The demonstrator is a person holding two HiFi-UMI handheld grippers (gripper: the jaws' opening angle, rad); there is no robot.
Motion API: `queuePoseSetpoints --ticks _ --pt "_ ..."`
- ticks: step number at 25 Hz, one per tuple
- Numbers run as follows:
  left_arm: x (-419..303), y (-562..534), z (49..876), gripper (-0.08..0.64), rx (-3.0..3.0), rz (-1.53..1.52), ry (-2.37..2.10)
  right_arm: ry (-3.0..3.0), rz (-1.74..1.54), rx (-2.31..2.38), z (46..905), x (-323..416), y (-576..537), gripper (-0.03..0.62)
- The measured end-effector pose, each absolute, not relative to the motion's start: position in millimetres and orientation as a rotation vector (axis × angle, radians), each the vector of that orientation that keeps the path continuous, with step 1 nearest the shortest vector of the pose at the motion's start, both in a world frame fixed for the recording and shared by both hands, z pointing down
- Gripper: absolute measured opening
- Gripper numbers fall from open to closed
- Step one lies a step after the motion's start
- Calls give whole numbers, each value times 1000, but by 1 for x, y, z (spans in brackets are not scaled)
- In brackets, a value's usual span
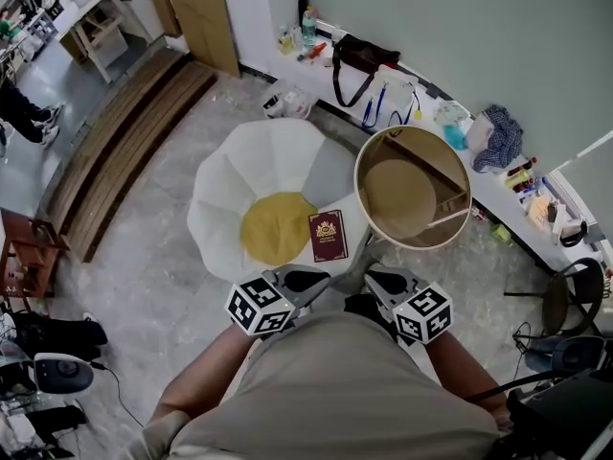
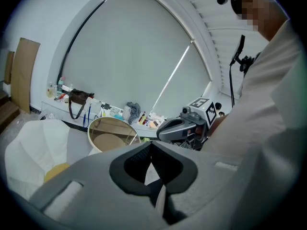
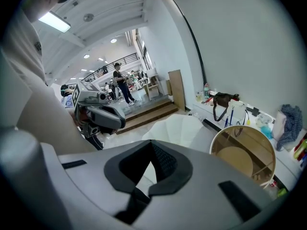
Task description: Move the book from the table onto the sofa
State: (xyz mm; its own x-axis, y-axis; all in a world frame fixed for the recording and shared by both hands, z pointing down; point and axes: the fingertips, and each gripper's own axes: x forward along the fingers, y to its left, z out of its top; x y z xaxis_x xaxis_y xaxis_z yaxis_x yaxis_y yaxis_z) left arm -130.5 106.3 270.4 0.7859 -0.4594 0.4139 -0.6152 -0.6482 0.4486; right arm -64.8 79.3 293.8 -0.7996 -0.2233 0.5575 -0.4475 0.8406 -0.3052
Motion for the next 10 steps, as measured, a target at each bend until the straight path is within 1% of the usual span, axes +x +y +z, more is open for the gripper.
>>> queuePoseSetpoints --ticks 10 --pt "-138 103 281 8 2365 349 -810 -2495 573 491 298 -67 77 11"
